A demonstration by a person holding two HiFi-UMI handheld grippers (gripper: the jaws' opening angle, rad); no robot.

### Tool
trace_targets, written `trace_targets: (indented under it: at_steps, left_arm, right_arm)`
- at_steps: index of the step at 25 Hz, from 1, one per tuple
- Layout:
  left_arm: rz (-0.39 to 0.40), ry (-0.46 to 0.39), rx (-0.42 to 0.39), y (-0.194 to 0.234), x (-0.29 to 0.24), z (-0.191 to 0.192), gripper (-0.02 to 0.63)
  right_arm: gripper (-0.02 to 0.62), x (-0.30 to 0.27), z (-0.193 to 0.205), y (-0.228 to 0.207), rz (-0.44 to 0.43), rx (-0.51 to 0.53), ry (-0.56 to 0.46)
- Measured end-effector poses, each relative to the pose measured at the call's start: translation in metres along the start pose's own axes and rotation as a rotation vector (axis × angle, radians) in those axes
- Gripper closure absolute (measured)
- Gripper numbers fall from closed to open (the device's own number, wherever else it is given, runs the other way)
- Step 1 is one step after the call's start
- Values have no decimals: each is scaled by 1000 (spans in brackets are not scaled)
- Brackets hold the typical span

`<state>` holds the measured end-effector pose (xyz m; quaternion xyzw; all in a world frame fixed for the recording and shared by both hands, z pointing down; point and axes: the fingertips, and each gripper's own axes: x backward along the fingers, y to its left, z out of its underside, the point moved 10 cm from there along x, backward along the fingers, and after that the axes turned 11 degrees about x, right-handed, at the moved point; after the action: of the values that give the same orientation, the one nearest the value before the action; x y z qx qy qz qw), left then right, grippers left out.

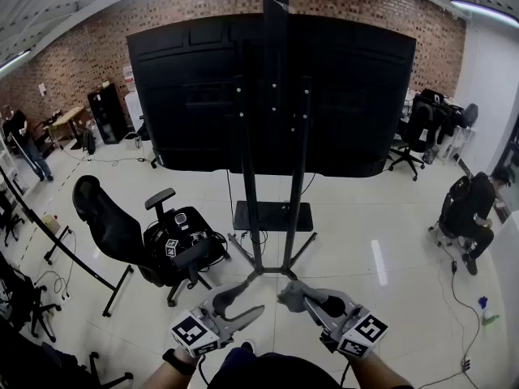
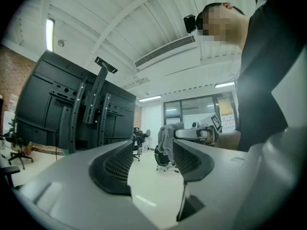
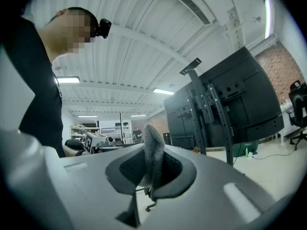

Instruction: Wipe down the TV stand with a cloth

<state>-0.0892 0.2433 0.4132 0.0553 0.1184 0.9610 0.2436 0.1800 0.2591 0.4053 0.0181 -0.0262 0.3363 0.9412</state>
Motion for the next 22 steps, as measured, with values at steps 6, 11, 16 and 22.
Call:
trace_targets:
  at_steps: [6, 11, 16, 22]
  left_arm:
    - [-12, 8, 15, 42, -13, -3, 321]
    - [12, -11, 3, 98, -32, -21, 319]
    - [51, -27, -26, 167, -52, -54, 317]
    - [102, -38, -59, 234, -68, -89, 314]
  right_arm:
    - [568, -31, 4, -30, 10, 2, -1]
    - [568, -75, 4, -63, 26, 24, -1]
    - [568, -131, -5, -107, 85, 48, -31]
    - [568, -187, -19, -143, 151, 67, -71]
